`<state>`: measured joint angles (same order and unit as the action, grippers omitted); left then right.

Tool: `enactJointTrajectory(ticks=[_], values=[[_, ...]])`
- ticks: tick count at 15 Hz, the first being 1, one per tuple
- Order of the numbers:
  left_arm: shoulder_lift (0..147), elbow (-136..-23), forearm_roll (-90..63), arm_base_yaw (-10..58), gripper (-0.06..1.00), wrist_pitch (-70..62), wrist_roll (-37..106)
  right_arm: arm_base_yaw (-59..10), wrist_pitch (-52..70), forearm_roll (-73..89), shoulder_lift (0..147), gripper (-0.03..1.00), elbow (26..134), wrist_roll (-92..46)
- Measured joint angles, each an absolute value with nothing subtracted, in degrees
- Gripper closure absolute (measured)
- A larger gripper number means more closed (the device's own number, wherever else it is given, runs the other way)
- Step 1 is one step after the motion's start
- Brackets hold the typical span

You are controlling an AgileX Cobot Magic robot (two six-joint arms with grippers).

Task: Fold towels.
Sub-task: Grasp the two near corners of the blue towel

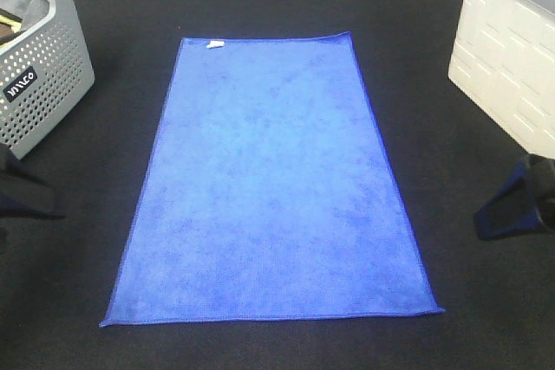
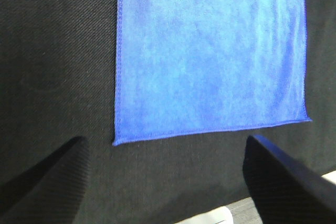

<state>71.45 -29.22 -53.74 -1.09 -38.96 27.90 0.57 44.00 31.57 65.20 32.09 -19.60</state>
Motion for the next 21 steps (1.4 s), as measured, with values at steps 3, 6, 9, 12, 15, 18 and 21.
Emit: enactJointTrajectory(ticks=[3,6,9,12,15,18,21], values=[[79.58,-29.22,-58.50,1.72,0.18,-34.03,33.17,0.57,38.04,34.03,73.45,0.01,32.09,-22.17],[84.45,-29.28,-59.99,6.13,0.18,-28.07,34.09,0.57,36.44,37.76,79.30,0.01,32.09,-25.38],[91.79,-29.39,-62.22,12.26,0.18,-20.40,34.26,0.57,35.18,46.12,86.86,0.02,32.14,-33.69],[97.98,-30.48,-64.63,12.72,0.18,-19.48,36.44,0.57,34.72,56.95,93.39,0.07,32.20,-45.21],[101.70,-33.52,-68.35,12.72,0.19,-21.03,39.42,0.57,33.58,61.54,97.69,0.13,32.26,-50.99],[105.37,-36.67,-74.37,12.72,0.24,-24.58,45.09,0.57,33.29,65.66,101.70,0.22,32.31,-55.06],[109.89,-39.65,-81.76,12.72,0.27,-30.08,50.42,0.57,35.47,71.62,105.25,0.29,32.83,-60.45]])
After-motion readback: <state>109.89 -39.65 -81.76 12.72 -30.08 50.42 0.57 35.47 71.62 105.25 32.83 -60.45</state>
